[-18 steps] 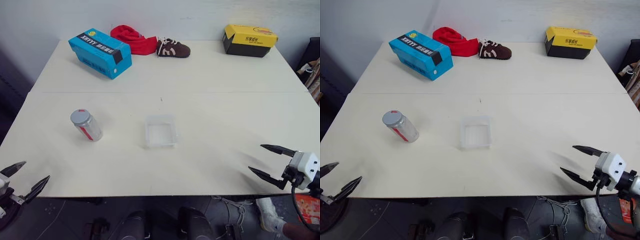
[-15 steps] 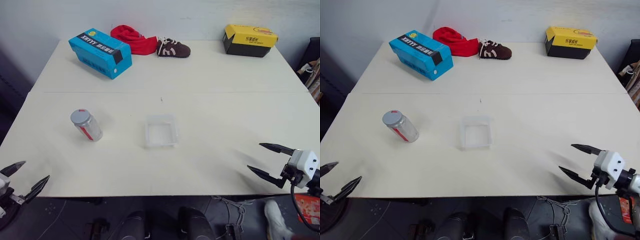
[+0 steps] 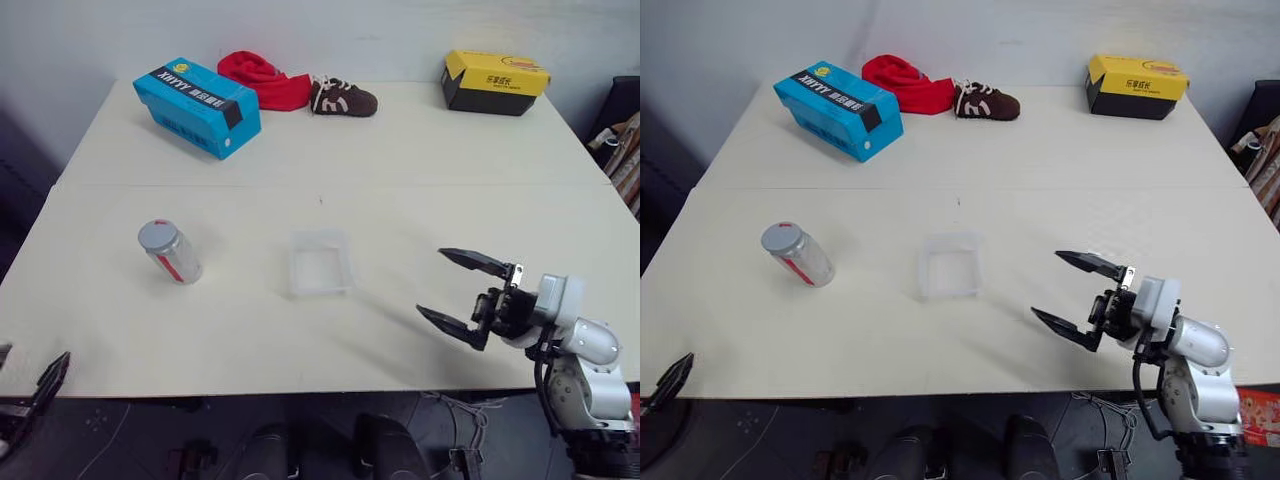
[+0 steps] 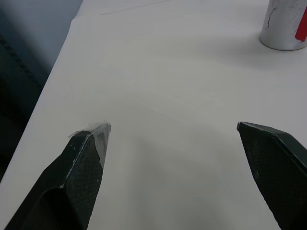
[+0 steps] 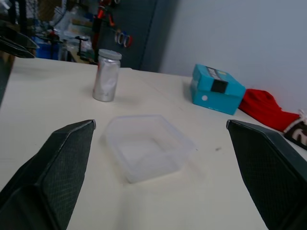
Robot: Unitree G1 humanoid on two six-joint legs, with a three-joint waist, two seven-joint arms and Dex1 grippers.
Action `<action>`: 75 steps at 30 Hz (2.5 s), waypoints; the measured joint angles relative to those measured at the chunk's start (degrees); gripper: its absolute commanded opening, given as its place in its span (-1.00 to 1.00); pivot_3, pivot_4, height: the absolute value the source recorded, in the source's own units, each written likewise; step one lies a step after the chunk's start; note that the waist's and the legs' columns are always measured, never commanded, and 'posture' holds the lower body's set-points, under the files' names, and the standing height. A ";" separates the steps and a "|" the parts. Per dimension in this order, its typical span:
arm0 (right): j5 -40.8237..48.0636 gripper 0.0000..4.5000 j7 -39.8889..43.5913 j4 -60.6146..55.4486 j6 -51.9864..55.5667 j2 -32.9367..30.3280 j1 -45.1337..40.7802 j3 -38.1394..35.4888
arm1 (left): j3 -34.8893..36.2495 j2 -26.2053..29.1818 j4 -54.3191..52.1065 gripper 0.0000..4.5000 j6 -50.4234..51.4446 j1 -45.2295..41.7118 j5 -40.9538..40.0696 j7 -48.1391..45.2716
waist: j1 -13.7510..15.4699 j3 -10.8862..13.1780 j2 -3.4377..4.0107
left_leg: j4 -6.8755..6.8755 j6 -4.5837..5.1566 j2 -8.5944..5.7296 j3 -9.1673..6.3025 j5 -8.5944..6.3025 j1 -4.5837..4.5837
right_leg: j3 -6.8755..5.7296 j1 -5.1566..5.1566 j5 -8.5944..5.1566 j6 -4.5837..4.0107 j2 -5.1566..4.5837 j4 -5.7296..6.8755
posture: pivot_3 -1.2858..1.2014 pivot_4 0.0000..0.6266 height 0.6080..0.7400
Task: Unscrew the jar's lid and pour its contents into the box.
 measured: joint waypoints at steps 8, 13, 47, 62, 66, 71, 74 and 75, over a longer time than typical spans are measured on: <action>-0.33 1.00 7.22 9.24 -5.02 0.04 1.01 0.31 | -12.14 -11.90 -23.97 0.99 2.53 -1.08 3.95 13.79 | 0.87 -0.16 -0.23 | 0.01 -0.02 0.01 0.02 0.12 0.04 | 0.04 0.03 0.01 0.01 0.09 0.03 | 0.03 -0.52 1.00; -0.29 1.00 10.15 13.00 -8.39 0.87 1.18 0.14 | -18.76 -14.37 -27.49 0.99 8.90 -9.68 8.26 25.28 | 0.87 -0.16 -0.24 | 0.01 0.19 0.00 0.05 0.47 0.14 | 0.03 0.06 0.01 0.01 0.12 0.20 | 0.03 -0.52 1.00; -1.97 1.00 7.61 13.53 -16.89 3.95 9.09 -0.90 | -31.41 -12.03 -2.67 0.06 5.92 -36.64 18.90 30.91 | 1.02 -0.17 -0.23 | 0.01 0.06 0.00 0.07 0.51 0.29 | 0.08 0.05 0.00 -0.01 0.07 0.58 | 0.03 -0.52 1.00; 9.01 1.00 -22.35 -19.08 32.40 -2.54 -17.46 10.64 | -44.20 7.22 -12.15 0.06 17.70 -51.36 -2.17 -8.98 | 0.71 -0.03 0.09 | 0.00 -0.43 0.08 -0.12 0.57 0.30 | 0.04 -0.13 -0.26 -0.51 0.07 0.88 | 0.03 -0.52 1.00; 11.36 1.00 -28.70 -18.28 43.65 1.91 -32.28 15.29 | -50.25 5.34 -11.42 0.06 20.17 -54.71 -2.00 -12.16 | 0.77 -0.01 0.08 | -0.01 -0.38 0.19 -0.24 0.86 0.02 | -0.29 -0.31 -0.37 -0.71 0.28 1.21 | 0.03 -0.52 1.00; 11.36 1.00 -31.71 -17.84 50.68 4.12 -37.20 17.81 | -52.64 3.42 -11.39 0.06 20.45 -55.51 -0.52 -12.72 | 0.85 -0.02 0.05 | 0.02 -0.12 -0.06 -0.19 0.88 -0.26 | -0.47 -0.53 -0.33 -0.63 0.50 1.31 | 0.03 -0.52 1.00; 11.23 1.00 -31.88 -17.89 53.30 4.13 -37.58 18.39 | -52.75 1.73 -11.41 0.06 20.60 -55.51 -0.50 -12.10 | 0.86 0.00 0.02 | 0.04 0.05 -0.15 -0.14 0.88 -0.29 | -0.49 -0.53 -0.24 -0.47 0.49 1.20 | 0.03 -0.52 1.00; 11.08 1.00 -31.78 -17.92 53.87 3.99 -37.57 18.49 | -52.74 1.60 -11.41 0.06 20.72 -55.51 -0.50 -11.93 | 0.85 0.00 0.02 | 0.04 0.07 -0.15 -0.12 0.89 -0.32 | -0.49 -0.52 -0.21 -0.41 0.49 1.11 | 0.03 -0.52 1.00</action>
